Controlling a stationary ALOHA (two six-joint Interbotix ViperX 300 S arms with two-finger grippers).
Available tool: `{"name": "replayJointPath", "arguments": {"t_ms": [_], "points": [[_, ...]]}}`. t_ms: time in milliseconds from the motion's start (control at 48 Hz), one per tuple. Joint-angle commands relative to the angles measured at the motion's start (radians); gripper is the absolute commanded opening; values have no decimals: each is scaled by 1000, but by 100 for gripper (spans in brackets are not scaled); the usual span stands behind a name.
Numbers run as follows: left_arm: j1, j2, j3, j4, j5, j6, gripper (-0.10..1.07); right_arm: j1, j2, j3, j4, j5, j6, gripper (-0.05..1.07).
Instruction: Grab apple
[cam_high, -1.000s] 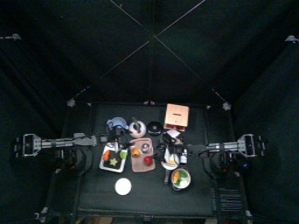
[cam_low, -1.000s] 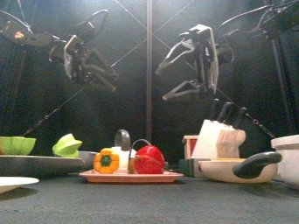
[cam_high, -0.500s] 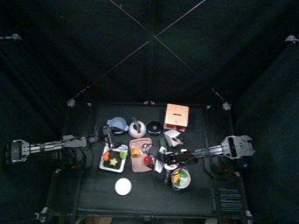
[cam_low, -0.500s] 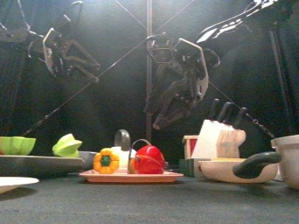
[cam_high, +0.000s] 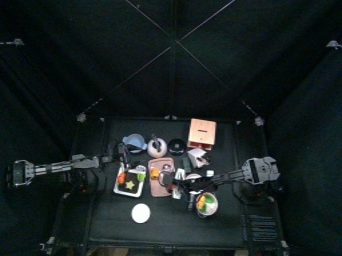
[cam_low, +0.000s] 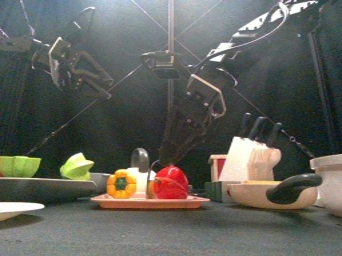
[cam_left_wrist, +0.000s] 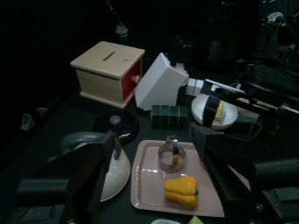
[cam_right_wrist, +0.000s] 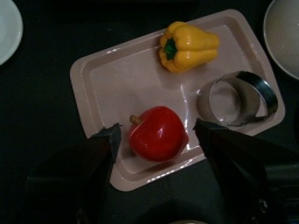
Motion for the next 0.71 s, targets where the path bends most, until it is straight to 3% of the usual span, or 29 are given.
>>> {"name": "replayJointPath", "arguments": {"t_ms": [0, 688], "points": [[6, 0, -12, 2, -9, 2, 100, 3, -11, -28, -11, -3, 2, 98], [14, 2, -6, 2, -9, 2, 100, -9, 71, -26, -18, -29, -5, 98]]}}
